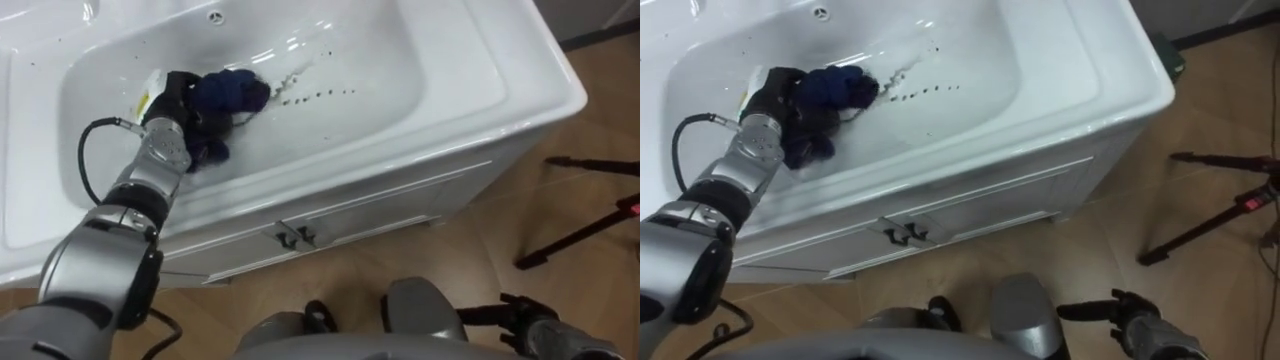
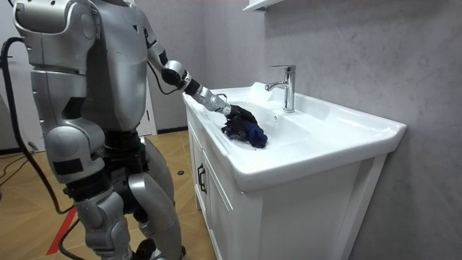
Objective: Wipe basin
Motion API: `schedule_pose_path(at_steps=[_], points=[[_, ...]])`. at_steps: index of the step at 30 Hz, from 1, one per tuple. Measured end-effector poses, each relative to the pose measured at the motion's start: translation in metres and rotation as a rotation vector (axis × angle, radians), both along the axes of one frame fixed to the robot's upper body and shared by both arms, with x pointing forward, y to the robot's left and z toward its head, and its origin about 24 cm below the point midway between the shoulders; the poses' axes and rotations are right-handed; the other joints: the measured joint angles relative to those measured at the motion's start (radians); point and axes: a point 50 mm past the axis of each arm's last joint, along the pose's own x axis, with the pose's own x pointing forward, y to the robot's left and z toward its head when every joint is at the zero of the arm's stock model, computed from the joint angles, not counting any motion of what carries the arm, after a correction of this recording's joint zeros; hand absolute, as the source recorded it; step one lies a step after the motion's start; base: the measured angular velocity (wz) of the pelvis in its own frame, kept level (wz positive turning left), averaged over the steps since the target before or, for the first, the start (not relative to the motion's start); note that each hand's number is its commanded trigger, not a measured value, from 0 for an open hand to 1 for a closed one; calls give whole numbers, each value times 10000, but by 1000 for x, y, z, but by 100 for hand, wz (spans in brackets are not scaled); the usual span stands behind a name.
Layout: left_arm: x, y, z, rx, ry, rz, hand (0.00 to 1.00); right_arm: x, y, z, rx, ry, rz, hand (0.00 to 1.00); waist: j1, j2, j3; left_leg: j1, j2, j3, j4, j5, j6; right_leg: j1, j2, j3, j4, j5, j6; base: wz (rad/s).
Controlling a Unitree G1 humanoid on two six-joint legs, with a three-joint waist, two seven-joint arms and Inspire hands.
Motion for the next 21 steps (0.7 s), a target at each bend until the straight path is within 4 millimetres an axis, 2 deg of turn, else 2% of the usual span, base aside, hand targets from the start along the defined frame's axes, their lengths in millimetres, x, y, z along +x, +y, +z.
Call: schedule_pose_path(at_steps=[8,11,18,19,21], points=[[1,-6,0,-284,90,-107,100,-4,0,-1,24,315,112,0,-127,5,7,155,-113,99,-232,50,81,90,-64,27,-71,1,83,1],[2,-13,-1,-511,68,-172,100,-2,-1,0,-101,361,278,0,-170,88,6,243,-129,102,-379,95,115,217,-51,-4,-254,36,130,8],[0,-31,-3,-537,24,-838,100,8,0,2,-365,140,632,0,-193,244,-17,567,-331,93,-909,265,238,436,-253,-18,-491,107,278,2],[1,-35,-3,-520,6,-1001,100,10,0,2,-400,30,617,0,-196,281,-15,639,-431,90,-1063,333,266,502,-262,-14,-599,144,335,8],[1,-45,-4,-505,41,-1335,100,10,-1,3,-440,-129,349,0,-213,399,-23,758,-432,94,-1225,368,303,678,-246,-20,-842,223,407,3]])
